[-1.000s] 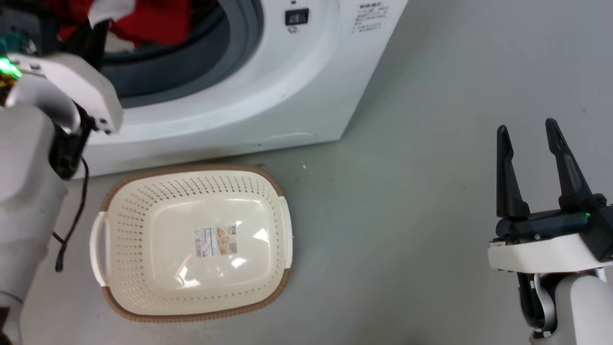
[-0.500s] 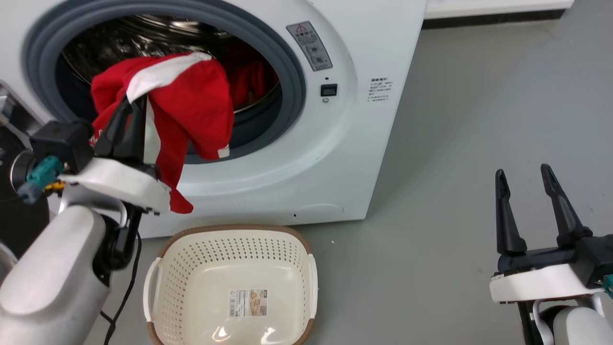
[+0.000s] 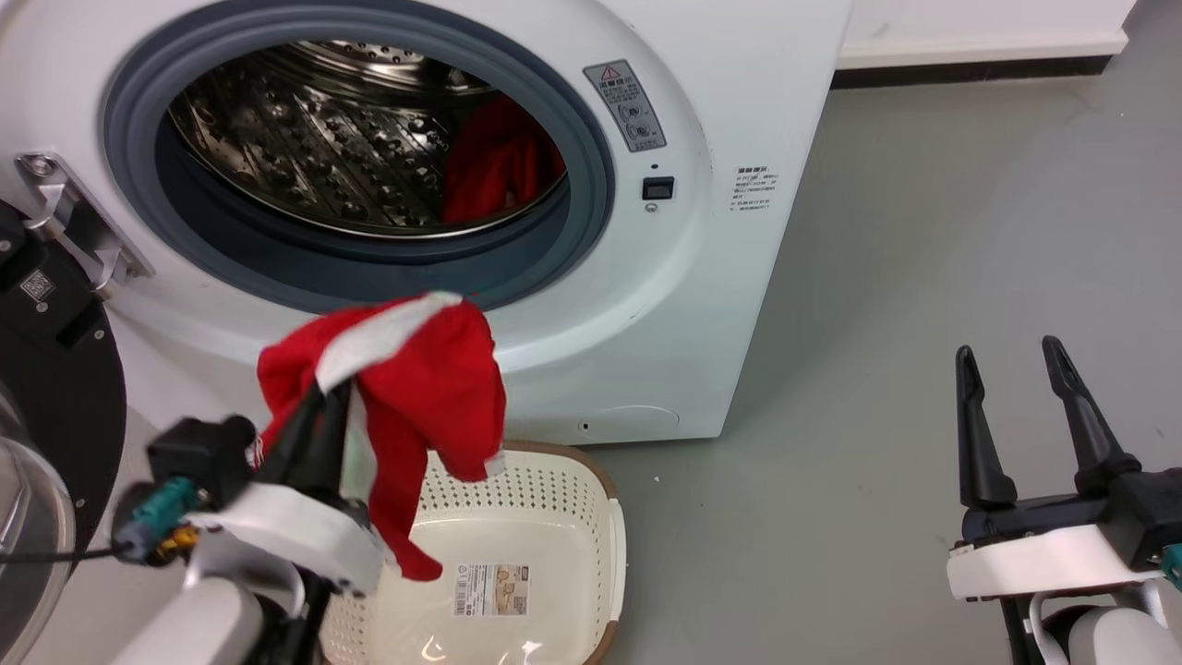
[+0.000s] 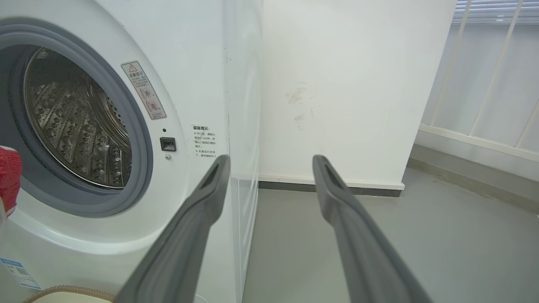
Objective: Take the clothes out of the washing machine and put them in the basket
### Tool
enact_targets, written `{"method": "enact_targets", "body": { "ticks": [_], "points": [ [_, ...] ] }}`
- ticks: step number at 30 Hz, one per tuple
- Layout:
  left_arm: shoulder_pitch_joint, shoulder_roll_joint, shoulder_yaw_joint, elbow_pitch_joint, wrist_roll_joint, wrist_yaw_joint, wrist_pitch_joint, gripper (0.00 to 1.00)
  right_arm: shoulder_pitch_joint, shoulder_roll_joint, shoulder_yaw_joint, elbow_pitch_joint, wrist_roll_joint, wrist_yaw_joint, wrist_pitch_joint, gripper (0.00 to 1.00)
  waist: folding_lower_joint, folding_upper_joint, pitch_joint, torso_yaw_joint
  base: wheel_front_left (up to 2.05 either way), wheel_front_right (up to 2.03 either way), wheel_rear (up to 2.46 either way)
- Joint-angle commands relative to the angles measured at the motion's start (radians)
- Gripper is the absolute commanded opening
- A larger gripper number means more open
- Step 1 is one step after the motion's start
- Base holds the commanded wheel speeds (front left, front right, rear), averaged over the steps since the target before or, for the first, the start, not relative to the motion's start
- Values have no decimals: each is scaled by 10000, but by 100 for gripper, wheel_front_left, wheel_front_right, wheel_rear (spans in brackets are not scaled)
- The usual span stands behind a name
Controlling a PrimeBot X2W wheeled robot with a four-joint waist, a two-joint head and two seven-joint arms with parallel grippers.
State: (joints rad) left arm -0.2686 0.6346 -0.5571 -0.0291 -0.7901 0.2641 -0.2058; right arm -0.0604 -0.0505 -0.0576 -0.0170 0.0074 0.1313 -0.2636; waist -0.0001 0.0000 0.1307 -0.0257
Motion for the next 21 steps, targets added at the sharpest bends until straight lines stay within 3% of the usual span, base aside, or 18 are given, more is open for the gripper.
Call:
{"method": "enact_targets", "body": {
  "ticks": [1, 6, 21],
  "points": [
    [141, -145, -99, 118, -23, -66, -72, 0, 17, 6, -56, -23, -37, -10, -17, 100, 1, 0, 114, -23, 0, 0, 0],
    [399, -791, -241, 1391, -372, -478, -308, 0, 21, 8, -21, -126, -107, -10, -17, 100, 1, 0, 652, -197, 0, 0, 0],
    [-1638, -2263, -352, 7467, -228, -2590, -580, 0, -813, 10, 138, -483, -154, -10, -17, 100, 1, 0, 3055, -1184, 0, 0, 0]
  ]
}}
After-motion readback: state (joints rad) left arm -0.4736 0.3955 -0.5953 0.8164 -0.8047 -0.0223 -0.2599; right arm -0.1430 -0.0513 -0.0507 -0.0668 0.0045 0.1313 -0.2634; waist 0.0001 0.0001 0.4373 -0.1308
